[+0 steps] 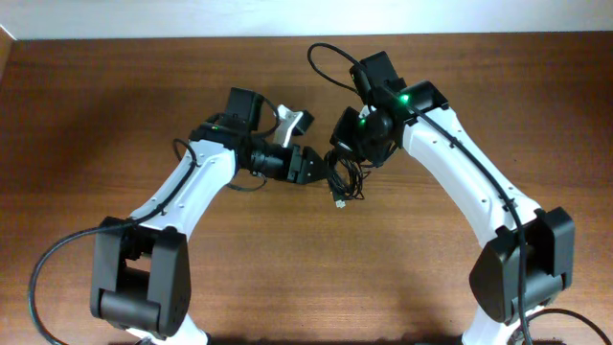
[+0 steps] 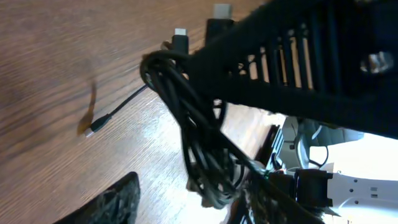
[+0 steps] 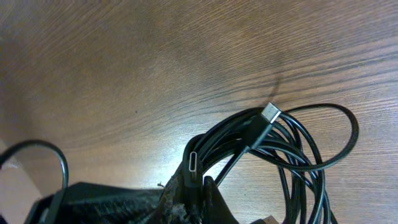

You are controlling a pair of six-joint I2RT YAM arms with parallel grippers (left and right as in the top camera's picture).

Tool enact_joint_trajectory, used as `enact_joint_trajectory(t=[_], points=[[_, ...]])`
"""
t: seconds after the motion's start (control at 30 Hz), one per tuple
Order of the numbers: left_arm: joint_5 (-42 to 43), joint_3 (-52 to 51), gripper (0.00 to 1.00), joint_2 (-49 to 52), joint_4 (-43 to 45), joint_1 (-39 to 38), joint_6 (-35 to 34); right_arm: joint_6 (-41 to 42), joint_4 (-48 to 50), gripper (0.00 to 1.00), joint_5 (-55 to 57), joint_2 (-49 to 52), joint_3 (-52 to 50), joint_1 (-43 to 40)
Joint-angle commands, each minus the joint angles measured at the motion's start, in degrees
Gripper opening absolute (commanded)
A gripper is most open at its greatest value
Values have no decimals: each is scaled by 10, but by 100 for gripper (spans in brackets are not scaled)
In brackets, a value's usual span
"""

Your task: Untangle cables

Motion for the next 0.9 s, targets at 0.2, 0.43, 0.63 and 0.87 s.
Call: enact_joint_trajectory(t=[0.2, 0.43, 0.63, 0.87], points=[[-59, 3, 51, -3, 47, -10, -62, 19, 10, 4, -33, 10, 10, 6], [-186, -8, 0, -3, 62, -25, -122, 19, 14, 4, -51, 10, 10, 9], [-334, -15, 0, -3, 28, -23, -122, -76, 9, 4, -38, 10, 10, 9], [-320, -16, 0, -3, 19, -22, -57, -174, -28, 4, -31, 10, 10, -16]])
